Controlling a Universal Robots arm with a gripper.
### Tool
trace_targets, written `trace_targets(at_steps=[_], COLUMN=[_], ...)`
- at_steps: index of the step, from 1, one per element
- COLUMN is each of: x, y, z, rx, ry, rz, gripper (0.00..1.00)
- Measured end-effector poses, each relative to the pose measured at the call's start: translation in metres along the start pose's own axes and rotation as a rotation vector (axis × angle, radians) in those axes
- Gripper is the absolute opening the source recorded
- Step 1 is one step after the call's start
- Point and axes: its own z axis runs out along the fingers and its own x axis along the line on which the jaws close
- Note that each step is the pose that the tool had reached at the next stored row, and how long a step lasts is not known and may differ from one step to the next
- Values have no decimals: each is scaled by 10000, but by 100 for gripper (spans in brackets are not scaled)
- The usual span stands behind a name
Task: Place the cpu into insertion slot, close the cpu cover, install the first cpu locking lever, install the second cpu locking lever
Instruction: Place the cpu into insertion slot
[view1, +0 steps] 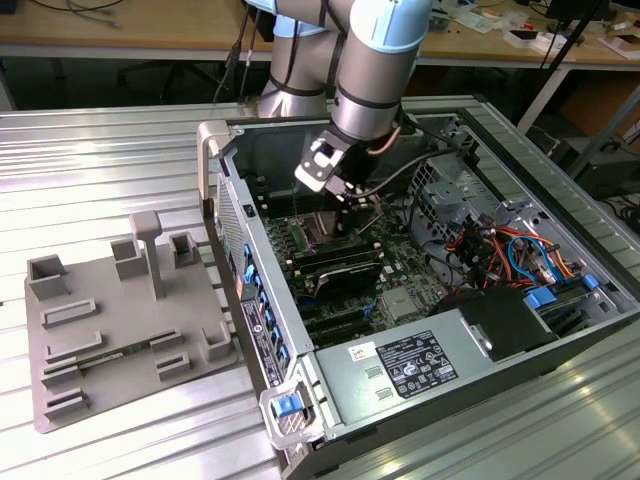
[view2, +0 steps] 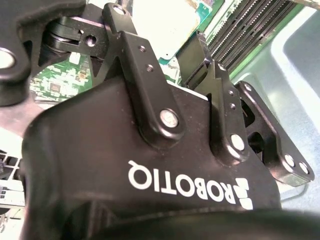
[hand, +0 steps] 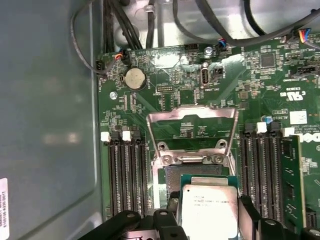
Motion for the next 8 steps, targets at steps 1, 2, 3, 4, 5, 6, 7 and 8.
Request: trace_targets(at_steps=[1,2,3,4,5,6,7,8], x=[10,19,23,29,34,41,47,49], y=[-1,-1,-2,-2,-2,-3,-4,-4], z=[4,10,17,25,33,51,65,80], rx=[0,-2,-3,-4,-7,-11,-14,-16], ry=[1,1,2,-3,-8,-33,-53,-72], rz=[-14,-38,-70,-110,-164,-263,-329,-381], gripper=[55,55,55,55,55,55,55,55])
